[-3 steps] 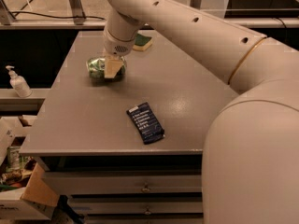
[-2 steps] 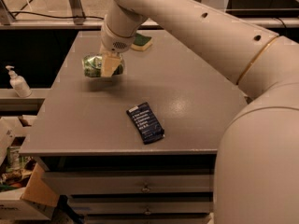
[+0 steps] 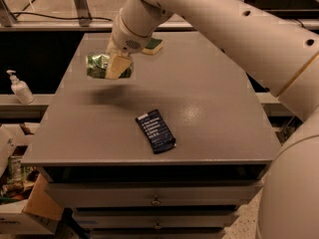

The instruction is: Pick green can

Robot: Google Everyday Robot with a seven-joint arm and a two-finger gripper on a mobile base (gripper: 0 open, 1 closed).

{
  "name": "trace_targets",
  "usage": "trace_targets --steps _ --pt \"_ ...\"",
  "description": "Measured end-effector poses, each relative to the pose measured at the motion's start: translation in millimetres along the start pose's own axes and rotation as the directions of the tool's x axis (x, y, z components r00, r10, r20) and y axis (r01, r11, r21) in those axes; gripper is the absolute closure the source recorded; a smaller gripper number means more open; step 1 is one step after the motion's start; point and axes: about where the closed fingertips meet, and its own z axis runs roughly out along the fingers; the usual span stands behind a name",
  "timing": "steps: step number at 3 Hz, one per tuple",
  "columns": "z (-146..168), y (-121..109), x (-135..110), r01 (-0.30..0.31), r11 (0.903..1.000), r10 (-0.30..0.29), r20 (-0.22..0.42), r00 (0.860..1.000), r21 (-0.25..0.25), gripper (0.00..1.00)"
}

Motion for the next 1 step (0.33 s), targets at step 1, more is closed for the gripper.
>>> trace_targets --steps 1 --pt "0.1 0.0 0.0 0.0 1.0 0.0 0.0 1.0 0.0 1.0"
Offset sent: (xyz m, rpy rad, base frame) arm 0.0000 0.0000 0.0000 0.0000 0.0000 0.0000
